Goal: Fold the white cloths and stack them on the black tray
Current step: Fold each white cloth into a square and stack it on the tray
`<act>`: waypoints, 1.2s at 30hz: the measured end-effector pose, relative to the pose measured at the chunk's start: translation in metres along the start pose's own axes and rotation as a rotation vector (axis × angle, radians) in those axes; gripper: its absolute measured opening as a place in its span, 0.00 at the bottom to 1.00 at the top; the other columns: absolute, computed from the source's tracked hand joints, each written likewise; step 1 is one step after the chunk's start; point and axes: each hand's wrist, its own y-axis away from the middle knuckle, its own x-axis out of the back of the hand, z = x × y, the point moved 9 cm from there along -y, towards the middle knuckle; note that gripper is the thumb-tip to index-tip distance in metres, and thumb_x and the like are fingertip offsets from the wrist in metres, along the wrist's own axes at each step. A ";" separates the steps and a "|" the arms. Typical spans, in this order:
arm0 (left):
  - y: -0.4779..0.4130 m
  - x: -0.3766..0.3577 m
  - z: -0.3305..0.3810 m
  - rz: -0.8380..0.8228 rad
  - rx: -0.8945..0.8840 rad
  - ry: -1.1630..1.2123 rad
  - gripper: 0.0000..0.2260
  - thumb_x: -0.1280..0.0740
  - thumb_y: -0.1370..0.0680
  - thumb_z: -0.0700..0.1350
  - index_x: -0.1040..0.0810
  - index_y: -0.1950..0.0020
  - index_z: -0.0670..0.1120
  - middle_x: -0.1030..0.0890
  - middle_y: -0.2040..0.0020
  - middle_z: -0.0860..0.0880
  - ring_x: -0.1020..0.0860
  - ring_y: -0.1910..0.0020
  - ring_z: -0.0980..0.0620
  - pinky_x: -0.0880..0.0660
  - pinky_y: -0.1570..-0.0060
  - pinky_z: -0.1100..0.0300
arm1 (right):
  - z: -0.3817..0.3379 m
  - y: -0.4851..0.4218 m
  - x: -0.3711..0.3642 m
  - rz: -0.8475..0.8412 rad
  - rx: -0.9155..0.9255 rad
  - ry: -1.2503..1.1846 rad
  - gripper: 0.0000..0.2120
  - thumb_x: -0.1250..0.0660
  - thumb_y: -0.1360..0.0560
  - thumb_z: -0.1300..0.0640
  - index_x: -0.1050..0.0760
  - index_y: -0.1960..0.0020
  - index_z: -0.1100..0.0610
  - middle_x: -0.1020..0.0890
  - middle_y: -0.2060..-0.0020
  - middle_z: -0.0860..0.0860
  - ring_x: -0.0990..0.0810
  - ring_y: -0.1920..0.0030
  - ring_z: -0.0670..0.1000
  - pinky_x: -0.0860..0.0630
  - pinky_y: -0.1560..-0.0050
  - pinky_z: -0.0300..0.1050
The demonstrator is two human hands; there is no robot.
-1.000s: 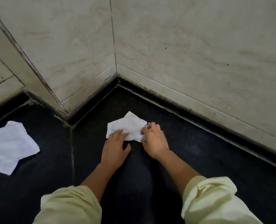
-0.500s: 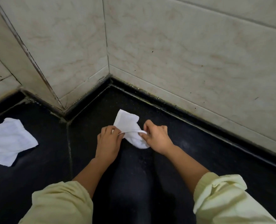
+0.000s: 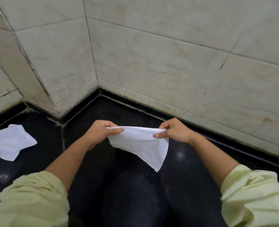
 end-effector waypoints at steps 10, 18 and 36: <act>0.016 -0.027 0.036 -0.004 -0.085 0.093 0.07 0.31 0.23 0.40 0.15 0.50 0.47 0.14 0.52 0.48 0.17 0.50 0.51 0.21 0.47 0.55 | 0.039 0.042 0.049 0.125 -0.029 -0.353 0.10 0.25 0.30 0.61 0.18 0.52 0.67 0.20 0.73 0.44 0.20 0.66 0.44 0.22 0.55 0.38; 0.045 -0.044 0.025 -0.095 -0.047 0.125 0.07 0.29 0.26 0.38 0.15 0.50 0.46 0.14 0.53 0.50 0.18 0.53 0.56 0.23 0.55 0.69 | 0.068 0.071 0.048 0.058 -0.069 -0.474 0.04 0.26 0.29 0.61 0.17 0.54 0.60 0.15 0.55 0.52 0.18 0.51 0.48 0.25 0.40 0.49; 0.174 -0.136 -0.139 -0.313 0.542 0.053 0.09 0.28 0.26 0.41 0.16 0.46 0.44 0.17 0.46 0.46 0.20 0.47 0.51 0.21 0.48 0.62 | 0.203 0.164 -0.084 -0.402 -0.434 -0.330 0.08 0.25 0.29 0.58 0.15 0.50 0.56 0.14 0.52 0.51 0.16 0.49 0.49 0.22 0.49 0.42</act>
